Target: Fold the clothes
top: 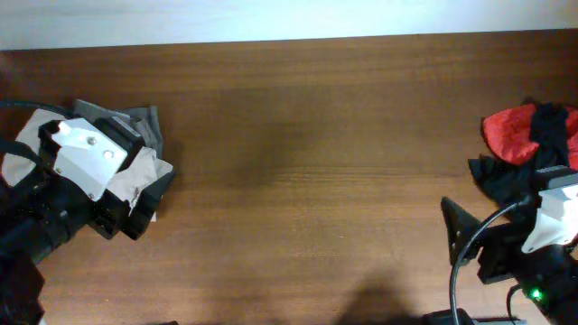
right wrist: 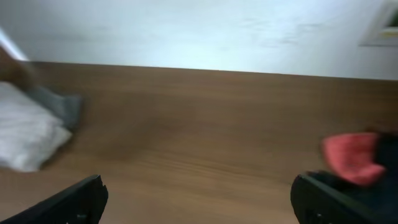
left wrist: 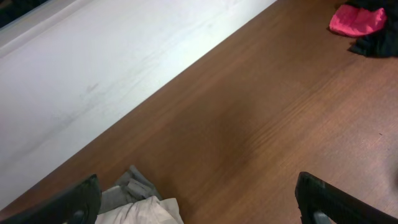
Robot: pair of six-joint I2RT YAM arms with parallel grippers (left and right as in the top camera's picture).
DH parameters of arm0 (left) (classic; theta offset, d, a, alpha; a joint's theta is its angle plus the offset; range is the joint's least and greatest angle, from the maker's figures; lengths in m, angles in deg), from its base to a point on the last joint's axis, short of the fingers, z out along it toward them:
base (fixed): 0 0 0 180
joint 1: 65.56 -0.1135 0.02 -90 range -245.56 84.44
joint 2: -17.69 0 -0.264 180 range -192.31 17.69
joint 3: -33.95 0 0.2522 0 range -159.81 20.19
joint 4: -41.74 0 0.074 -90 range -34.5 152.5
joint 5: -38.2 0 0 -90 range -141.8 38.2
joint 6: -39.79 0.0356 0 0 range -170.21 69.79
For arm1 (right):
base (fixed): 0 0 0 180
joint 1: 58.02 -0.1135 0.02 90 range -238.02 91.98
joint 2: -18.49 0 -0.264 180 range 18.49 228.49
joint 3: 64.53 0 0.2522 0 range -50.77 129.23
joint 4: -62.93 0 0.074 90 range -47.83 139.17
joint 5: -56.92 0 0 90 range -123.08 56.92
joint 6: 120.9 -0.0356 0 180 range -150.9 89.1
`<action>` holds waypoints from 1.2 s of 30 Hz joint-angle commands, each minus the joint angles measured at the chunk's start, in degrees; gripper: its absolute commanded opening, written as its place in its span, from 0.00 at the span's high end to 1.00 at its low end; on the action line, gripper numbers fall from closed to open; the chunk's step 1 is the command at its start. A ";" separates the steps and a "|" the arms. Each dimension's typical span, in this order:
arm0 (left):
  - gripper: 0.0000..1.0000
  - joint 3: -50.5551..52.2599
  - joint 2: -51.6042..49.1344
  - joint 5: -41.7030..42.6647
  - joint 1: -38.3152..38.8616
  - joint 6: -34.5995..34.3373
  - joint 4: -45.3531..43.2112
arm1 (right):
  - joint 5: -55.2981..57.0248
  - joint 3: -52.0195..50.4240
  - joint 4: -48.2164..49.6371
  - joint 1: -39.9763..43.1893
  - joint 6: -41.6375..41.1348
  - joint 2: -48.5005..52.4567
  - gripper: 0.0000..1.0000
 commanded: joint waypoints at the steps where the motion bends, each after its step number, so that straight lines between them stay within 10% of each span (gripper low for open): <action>1: 0.01 -0.35 0.07 1.07 0.22 1.14 0.11 | 8.41 -0.09 0.04 0.07 6.56 -1.57 0.01; 20: 0.01 -0.35 0.07 1.07 0.22 1.14 0.11 | -3.21 -67.32 28.94 8.74 12.52 -43.06 0.01; 36: 0.01 -0.35 0.07 1.07 0.22 1.16 0.11 | -3.93 -80.67 32.94 8.70 9.33 -43.15 0.01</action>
